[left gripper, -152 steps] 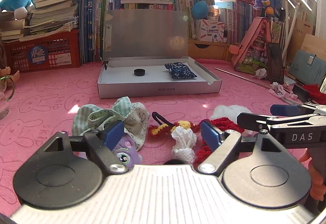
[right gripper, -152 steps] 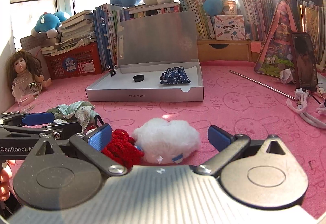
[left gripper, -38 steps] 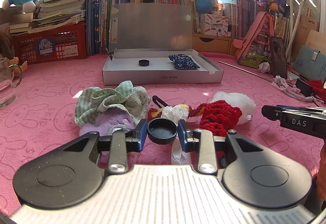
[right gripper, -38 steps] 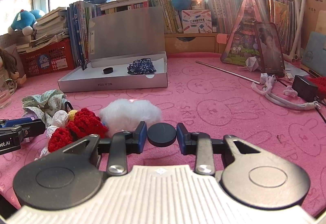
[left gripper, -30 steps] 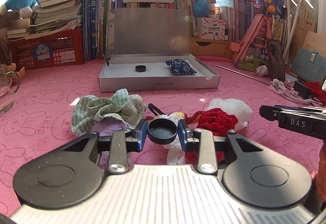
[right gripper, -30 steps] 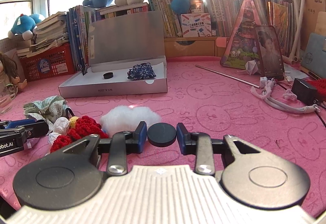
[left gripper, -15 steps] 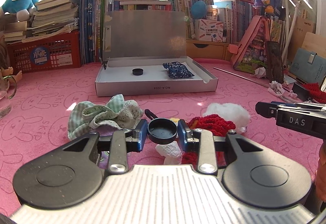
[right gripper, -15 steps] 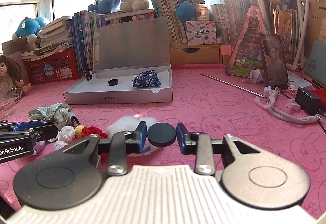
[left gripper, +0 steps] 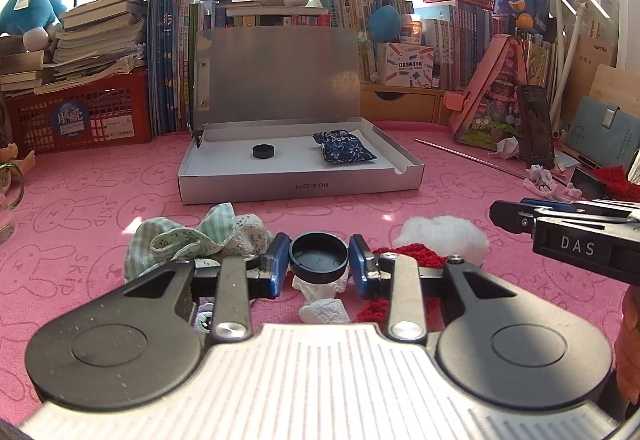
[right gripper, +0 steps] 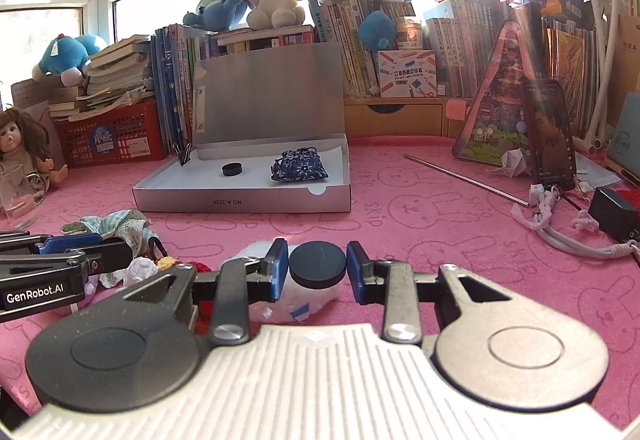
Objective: Organize objects
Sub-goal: 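Carry the disc in the right tool and cap in the left tool toward the box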
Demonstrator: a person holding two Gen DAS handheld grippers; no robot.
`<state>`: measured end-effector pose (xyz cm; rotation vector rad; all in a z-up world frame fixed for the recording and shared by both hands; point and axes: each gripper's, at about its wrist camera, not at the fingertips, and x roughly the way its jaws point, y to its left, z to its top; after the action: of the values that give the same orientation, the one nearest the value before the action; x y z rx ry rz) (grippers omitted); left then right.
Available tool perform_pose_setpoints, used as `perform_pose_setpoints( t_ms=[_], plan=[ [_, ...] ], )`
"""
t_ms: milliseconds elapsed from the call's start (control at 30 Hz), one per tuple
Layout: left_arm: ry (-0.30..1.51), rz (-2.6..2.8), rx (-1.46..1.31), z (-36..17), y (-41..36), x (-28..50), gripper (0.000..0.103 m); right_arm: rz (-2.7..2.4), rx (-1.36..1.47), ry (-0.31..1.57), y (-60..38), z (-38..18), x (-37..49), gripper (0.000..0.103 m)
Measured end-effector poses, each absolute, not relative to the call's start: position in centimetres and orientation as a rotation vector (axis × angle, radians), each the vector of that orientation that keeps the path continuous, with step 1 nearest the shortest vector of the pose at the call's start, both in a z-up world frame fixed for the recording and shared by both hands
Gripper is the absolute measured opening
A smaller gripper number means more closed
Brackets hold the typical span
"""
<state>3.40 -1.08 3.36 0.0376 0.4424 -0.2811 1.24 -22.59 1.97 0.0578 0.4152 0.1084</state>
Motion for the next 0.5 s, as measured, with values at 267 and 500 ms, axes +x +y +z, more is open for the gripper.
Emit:
perform_pose_setpoints(
  t_ms=[267,500],
  plan=[
    [0.388,-0.298,0.058,5.3,-1.4,5.3,0.038,0.118,0.052,0.411,-22.2,3.2,2.8,0.037],
    [0.357,-0.310,0.075,7.5,-2.0,8.3,0.038,0.110,0.030,0.431,-21.9,5.0,5.6,0.037]
  ],
)
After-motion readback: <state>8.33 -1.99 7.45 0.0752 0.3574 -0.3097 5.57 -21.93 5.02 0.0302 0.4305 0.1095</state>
